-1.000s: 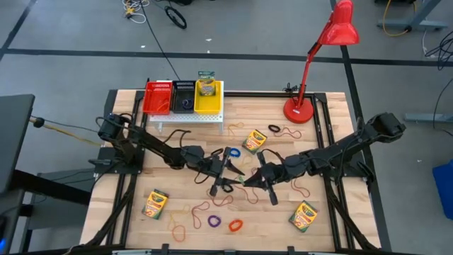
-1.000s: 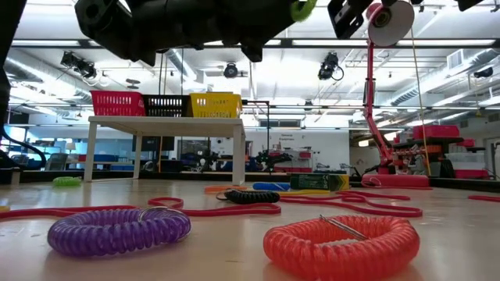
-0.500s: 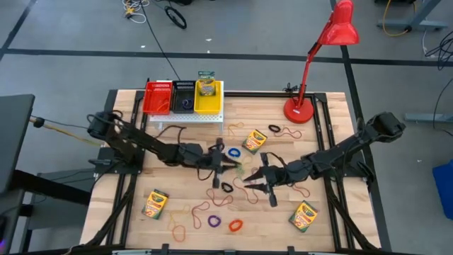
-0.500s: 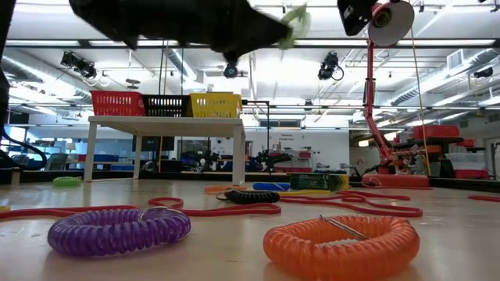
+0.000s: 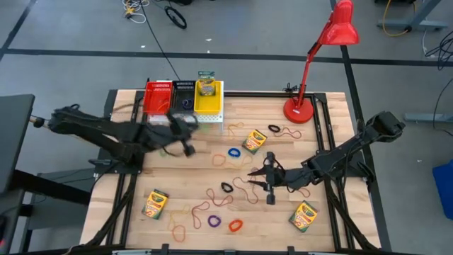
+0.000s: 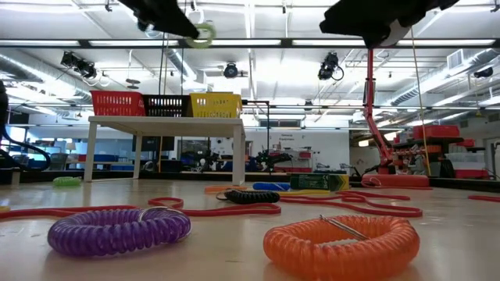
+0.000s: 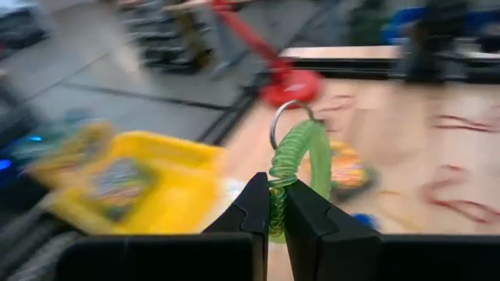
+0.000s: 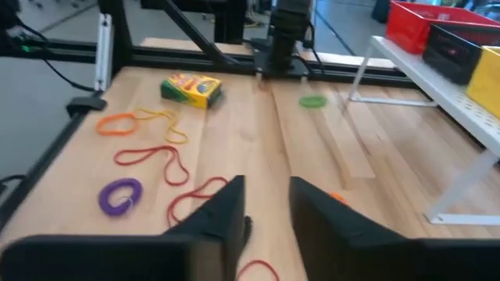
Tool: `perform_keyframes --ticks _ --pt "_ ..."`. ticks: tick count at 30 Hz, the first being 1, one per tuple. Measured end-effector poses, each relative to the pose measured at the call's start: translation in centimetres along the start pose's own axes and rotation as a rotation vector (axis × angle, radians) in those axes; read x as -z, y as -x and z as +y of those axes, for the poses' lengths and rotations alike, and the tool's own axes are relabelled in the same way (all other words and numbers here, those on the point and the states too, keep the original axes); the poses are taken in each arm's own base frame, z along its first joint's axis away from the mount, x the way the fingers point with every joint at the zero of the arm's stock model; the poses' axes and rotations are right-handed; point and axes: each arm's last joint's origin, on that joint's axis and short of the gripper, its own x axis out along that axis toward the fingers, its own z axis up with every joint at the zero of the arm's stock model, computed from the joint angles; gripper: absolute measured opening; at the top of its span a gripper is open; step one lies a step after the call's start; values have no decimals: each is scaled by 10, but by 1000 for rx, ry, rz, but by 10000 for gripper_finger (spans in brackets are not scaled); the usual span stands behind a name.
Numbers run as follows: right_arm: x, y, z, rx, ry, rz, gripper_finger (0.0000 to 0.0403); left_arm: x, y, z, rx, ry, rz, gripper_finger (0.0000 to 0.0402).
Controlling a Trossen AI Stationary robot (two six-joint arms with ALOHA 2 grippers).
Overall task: Pick & Place Office Desk Supplies
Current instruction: Put the green spring keychain into the black bin on the shelf
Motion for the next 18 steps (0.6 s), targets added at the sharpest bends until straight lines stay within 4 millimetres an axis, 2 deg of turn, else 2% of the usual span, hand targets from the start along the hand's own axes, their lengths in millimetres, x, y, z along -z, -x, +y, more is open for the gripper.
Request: perform_keyframes --ticks 2,6,11,18 --pt "1 0 0 11 6 10 71 -4 6 22 -77 6 48 22" --pt "2 0 -1 14 13 15 11 -10 4 61 -226 20 143 22" --pt "1 0 -1 13 13 11 19 -6 -17 102 -289 45 250 22" --pt "1 0 -1 17 13 9 6 17 -55 152 -238 87 398 24"
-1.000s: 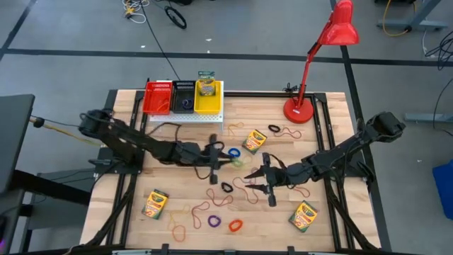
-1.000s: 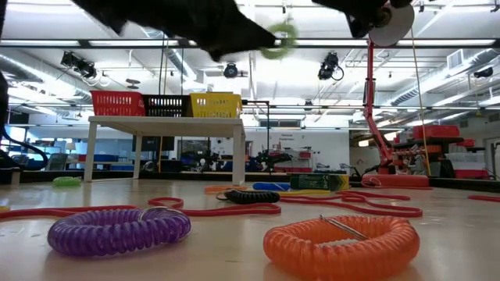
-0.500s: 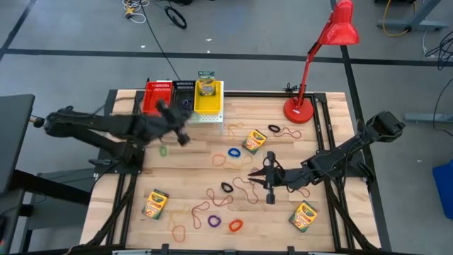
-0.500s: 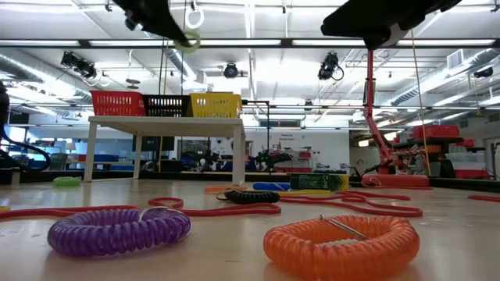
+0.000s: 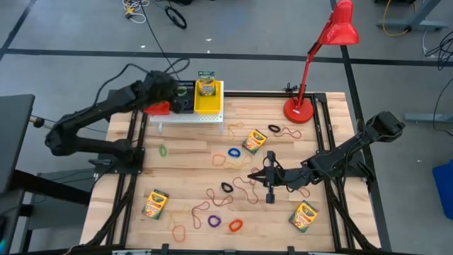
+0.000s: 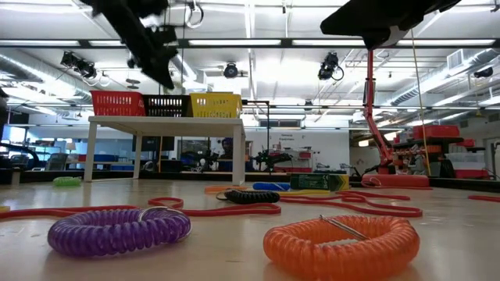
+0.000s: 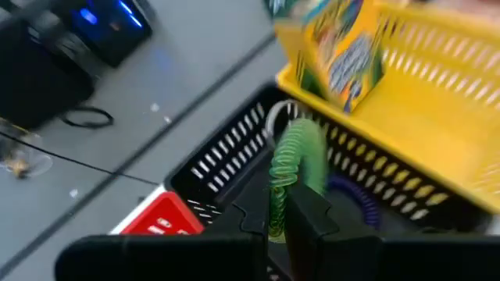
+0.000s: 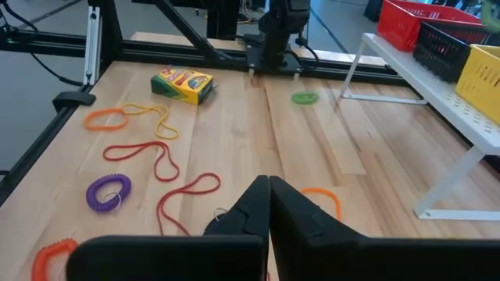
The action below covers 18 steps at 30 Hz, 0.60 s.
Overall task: Pick & Place Office Desk Supplies
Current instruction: Put the green spring keychain into the black bin on the shelf, then put the orange rubber band into the red bin on the shelf
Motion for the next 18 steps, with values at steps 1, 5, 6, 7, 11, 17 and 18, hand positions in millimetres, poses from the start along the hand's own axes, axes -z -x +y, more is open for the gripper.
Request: perform_keyframes --ticks 1,5,6,7,11,17,18 --pt "0 0 0 0 0 0 4 0 -7 3 28 2 13 27" --pt "0 0 0 0 0 0 10 2 -30 10 99 14 48 54" --pt "0 0 0 0 0 0 11 2 -34 11 95 13 57 64" --pt "0 0 0 0 0 0 12 3 -37 11 90 9 62 76" --pt "0 0 0 0 -6 3 9 2 -36 13 67 -7 60 121" --pt "0 -1 -1 5 -7 5 9 -1 -15 15 101 -1 -16 165" --pt "0 -1 -2 7 -8 5 11 -2 -8 13 134 -4 -37 166"
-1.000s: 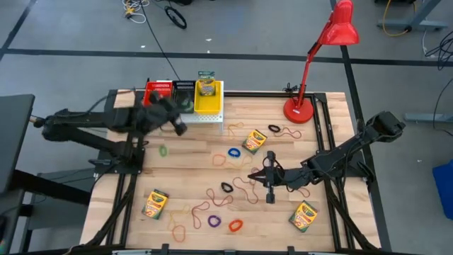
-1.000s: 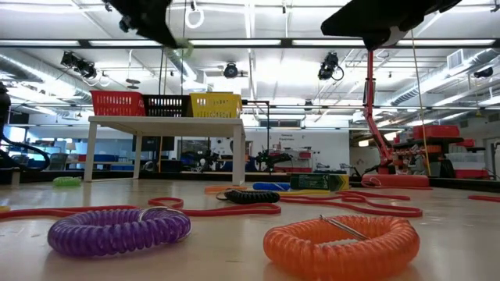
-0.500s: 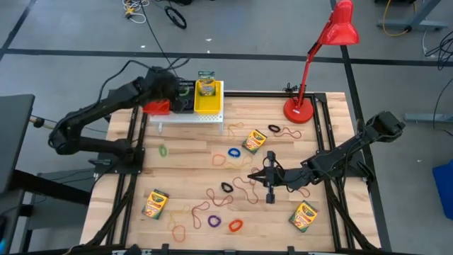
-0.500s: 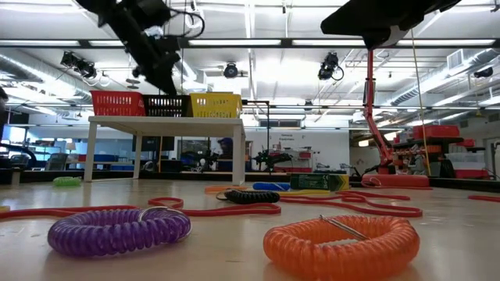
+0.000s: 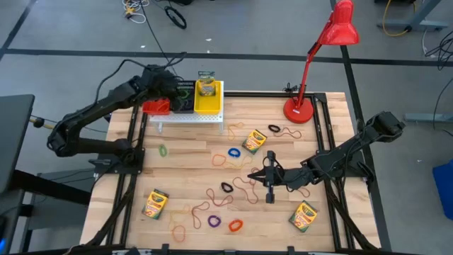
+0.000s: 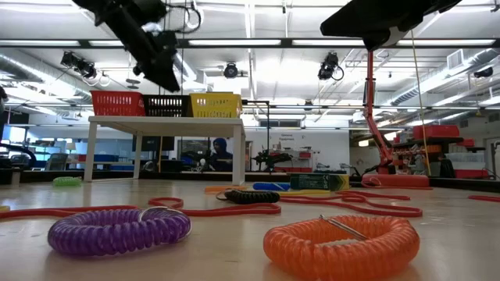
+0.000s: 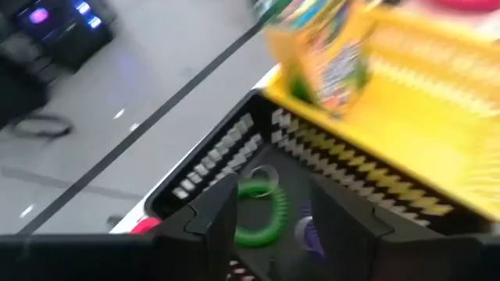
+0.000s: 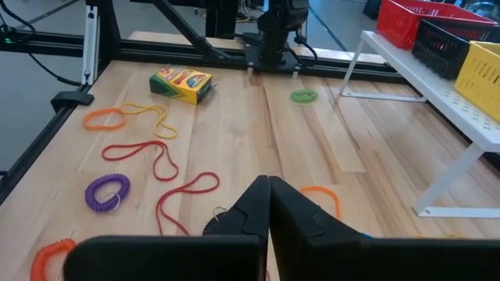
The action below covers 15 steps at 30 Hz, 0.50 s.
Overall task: Pick & Place Office Desk Supplies
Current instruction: Put the orange rubber band into the red bin on the shelf
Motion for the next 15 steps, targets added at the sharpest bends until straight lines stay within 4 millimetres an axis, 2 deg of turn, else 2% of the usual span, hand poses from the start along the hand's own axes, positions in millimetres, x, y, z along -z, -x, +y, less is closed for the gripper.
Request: perform_keyframes --ticks 3,6,12,15 --pt "0 0 -1 4 -1 1 14 -1 21 -15 144 -32 -77 152" --pt "1 -2 -2 34 0 4 12 6 33 -44 310 -97 -207 115" --pt "13 -16 -4 167 13 38 4 45 31 -113 582 -225 -494 29" --pt "18 -25 -6 214 -51 35 7 68 30 -143 699 -250 -643 7"
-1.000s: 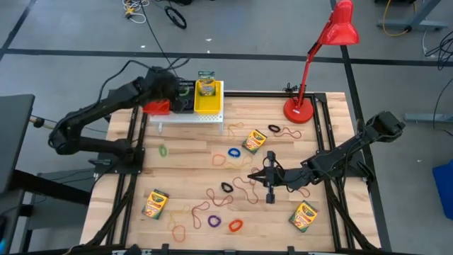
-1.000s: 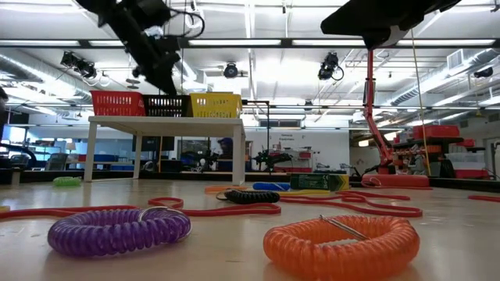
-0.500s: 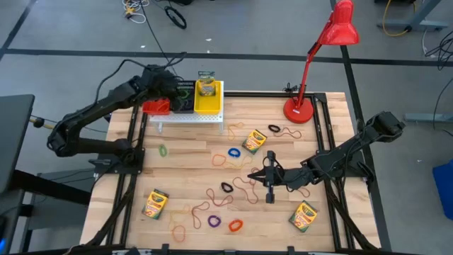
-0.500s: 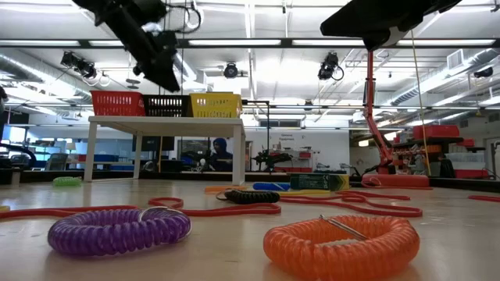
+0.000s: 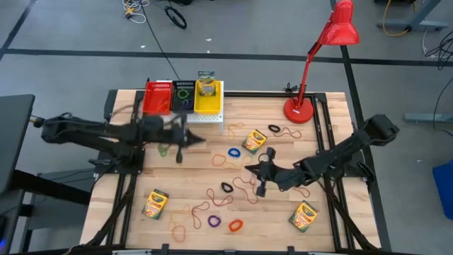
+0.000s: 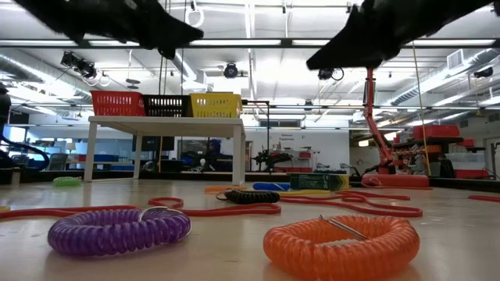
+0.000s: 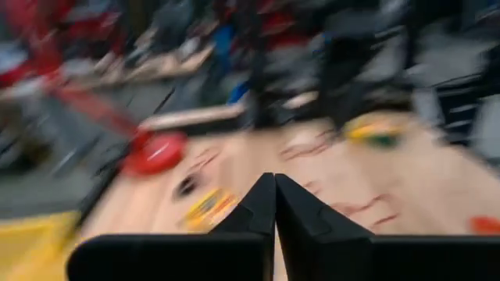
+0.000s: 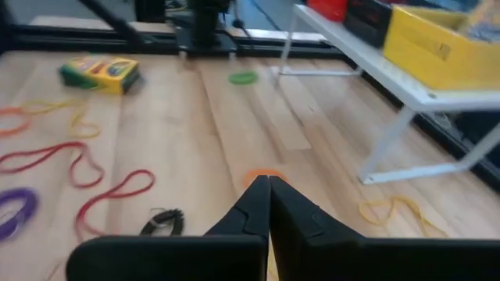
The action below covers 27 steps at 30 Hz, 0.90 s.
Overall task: Pick & Place Office Desk Supplies
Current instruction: Put the orange rubber band into the red bin on the shelf
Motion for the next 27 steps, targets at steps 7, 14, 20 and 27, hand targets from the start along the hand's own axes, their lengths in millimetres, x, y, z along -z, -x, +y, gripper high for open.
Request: perform_keyframes --ticks 7,14,20,27 --pt "18 -20 7 25 -81 34 5 30 -20 -41 91 179 -19 30" --pt "37 -24 21 37 -38 55 3 55 -56 -67 -26 248 193 46" --pt "69 -14 3 70 -23 116 2 58 -88 -75 -97 269 451 83" --pt "84 4 -16 91 -83 90 1 62 -120 -82 -125 209 696 128"
